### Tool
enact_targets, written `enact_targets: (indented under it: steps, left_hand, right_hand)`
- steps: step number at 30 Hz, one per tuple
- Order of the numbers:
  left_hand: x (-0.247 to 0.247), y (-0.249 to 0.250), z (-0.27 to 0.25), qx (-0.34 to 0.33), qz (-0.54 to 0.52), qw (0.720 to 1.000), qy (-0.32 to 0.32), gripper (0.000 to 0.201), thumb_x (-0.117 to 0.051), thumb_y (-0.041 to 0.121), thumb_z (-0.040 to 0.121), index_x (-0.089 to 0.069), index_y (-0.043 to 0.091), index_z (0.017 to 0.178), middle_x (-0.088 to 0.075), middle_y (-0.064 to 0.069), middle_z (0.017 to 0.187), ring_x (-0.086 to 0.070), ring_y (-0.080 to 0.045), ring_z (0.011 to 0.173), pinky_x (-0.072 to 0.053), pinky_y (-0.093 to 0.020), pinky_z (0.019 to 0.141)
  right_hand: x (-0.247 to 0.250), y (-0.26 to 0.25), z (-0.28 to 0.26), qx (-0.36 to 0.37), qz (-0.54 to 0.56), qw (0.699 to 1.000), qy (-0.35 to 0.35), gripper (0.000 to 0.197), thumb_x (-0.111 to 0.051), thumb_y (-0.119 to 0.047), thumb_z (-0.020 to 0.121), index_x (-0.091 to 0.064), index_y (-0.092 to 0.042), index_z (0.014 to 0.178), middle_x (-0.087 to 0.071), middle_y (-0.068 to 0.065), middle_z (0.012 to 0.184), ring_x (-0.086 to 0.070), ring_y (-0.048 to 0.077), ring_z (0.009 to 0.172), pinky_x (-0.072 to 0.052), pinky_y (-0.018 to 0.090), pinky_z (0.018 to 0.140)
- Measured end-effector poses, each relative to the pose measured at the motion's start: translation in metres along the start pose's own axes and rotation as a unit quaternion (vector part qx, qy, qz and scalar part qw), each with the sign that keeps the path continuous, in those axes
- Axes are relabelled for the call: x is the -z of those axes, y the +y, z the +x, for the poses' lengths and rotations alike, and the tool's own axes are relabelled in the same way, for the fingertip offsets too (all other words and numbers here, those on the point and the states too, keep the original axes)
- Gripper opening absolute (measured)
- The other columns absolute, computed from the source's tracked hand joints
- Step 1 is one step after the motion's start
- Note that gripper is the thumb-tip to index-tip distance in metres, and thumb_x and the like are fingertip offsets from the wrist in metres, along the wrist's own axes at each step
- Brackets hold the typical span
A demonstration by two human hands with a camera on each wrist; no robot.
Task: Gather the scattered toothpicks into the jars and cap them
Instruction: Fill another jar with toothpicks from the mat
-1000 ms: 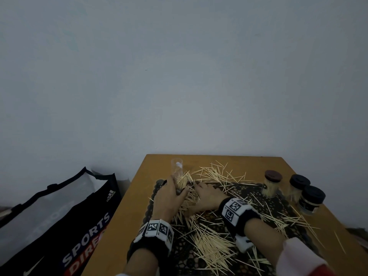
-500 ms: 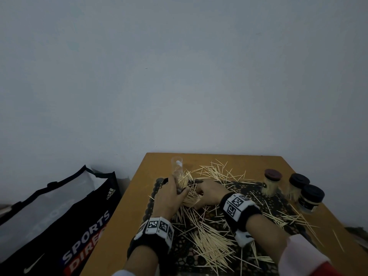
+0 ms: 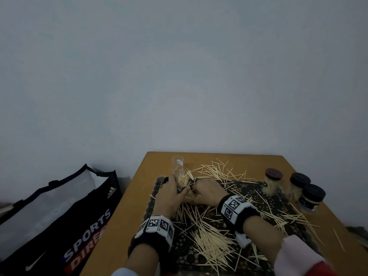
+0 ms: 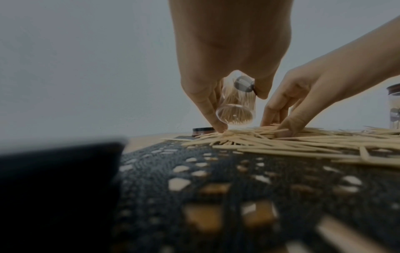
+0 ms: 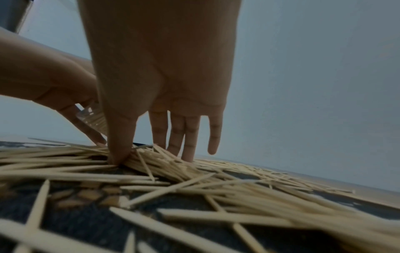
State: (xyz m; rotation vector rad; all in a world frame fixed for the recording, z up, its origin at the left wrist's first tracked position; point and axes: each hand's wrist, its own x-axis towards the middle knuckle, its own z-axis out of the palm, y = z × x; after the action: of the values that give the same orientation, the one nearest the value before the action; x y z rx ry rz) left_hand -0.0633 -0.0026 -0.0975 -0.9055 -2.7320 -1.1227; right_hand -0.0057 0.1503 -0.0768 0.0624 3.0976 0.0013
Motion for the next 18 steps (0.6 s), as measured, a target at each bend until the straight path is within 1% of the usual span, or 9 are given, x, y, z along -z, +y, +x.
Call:
enact_targets:
  steps: [2,4,6,9,11,13,16,18]
  left_hand:
    - [0.0003,0.0011,-0.0005,-0.003,0.002,1.0,0.005,0.039,-0.061,0.043,0.092,-0.044,0.015,0.112,-0.055,0.011,0.081,-0.057,-0.015,0.076,-0.042,-0.03,0.064]
    - [0.0004,0.0015,-0.0008,-0.003,0.002,1.0,0.006,0.039,-0.061,0.044,0.092,-0.043,0.015,0.112,-0.055,0.01,0.081,-0.056,-0.014,0.075,-0.04,-0.03,0.063]
    - [0.0,0.0,-0.0003,0.0,-0.002,1.0,0.003,0.04,-0.061,0.045,0.092,-0.043,0.016,0.113,-0.058,0.008,0.083,-0.058,-0.016,0.076,-0.044,-0.032,0.064]
    - [-0.0003,-0.0022,0.0008,0.005,0.001,1.0,-0.001,0.043,-0.06,0.047,0.092,-0.042,0.017,0.116,-0.062,0.003,0.088,-0.061,-0.019,0.081,-0.05,-0.036,0.07]
    - [-0.0002,-0.0021,0.0011,0.005,0.003,1.0,-0.002,0.042,-0.06,0.047,0.092,-0.042,0.017,0.116,-0.061,0.003,0.088,-0.061,-0.018,0.081,-0.05,-0.035,0.07]
    - [-0.0002,-0.0022,0.0005,0.002,0.0,1.0,0.0,0.041,-0.06,0.046,0.092,-0.042,0.018,0.115,-0.061,0.004,0.087,-0.06,-0.017,0.079,-0.049,-0.034,0.069]
    - [-0.0005,-0.002,0.0006,-0.005,-0.005,1.0,0.002,0.041,-0.06,0.046,0.092,-0.043,0.016,0.114,-0.06,0.005,0.087,-0.059,-0.015,0.077,-0.044,-0.03,0.064]
    - [-0.0011,-0.0018,0.0009,-0.01,-0.003,1.0,0.001,0.042,-0.061,0.046,0.092,-0.043,0.016,0.114,-0.06,0.004,0.088,-0.058,-0.016,0.077,-0.042,-0.03,0.063]
  right_hand:
    - [0.0012,0.0003,-0.0009,0.001,0.02,1.0,-0.001,0.04,-0.063,-0.045,0.088,-0.062,-0.009,0.104,-0.062,0.007,0.106,-0.058,0.024,0.097,-0.041,0.035,0.078]
    - [0.0008,0.0002,-0.0012,-0.001,0.047,0.999,-0.011,0.037,-0.064,-0.042,0.087,-0.061,-0.009,0.105,-0.061,0.008,0.106,-0.059,0.025,0.096,-0.045,0.035,0.076]
    - [-0.0002,-0.0002,-0.0008,0.0,0.054,0.998,-0.022,0.037,-0.064,-0.04,0.088,-0.061,-0.008,0.107,-0.061,0.008,0.107,-0.059,0.026,0.098,-0.045,0.036,0.078]
    - [0.0,0.0007,0.0001,0.008,0.042,0.999,-0.019,0.033,-0.06,-0.036,0.092,-0.062,-0.007,0.108,-0.062,0.009,0.107,-0.06,0.027,0.099,-0.047,0.037,0.081]
    - [0.0016,0.0028,0.0001,0.017,0.022,1.0,-0.001,0.027,-0.056,-0.029,0.094,-0.063,-0.008,0.109,-0.063,0.009,0.109,-0.06,0.027,0.101,-0.05,0.039,0.084]
    - [0.0024,0.0043,-0.0005,0.018,0.001,1.0,0.01,0.024,-0.055,-0.024,0.094,-0.063,-0.011,0.112,-0.064,0.009,0.111,-0.061,0.028,0.103,-0.05,0.04,0.086]
    - [0.0028,0.004,-0.0008,0.015,-0.022,1.0,0.003,0.024,-0.051,-0.02,0.095,-0.061,-0.009,0.114,-0.063,0.01,0.113,-0.06,0.028,0.105,-0.049,0.04,0.086]
    - [0.0013,0.0031,-0.0002,0.012,-0.037,0.999,-0.002,0.025,-0.048,-0.016,0.096,-0.058,-0.008,0.117,-0.061,0.011,0.118,-0.058,0.029,0.109,-0.047,0.041,0.089]
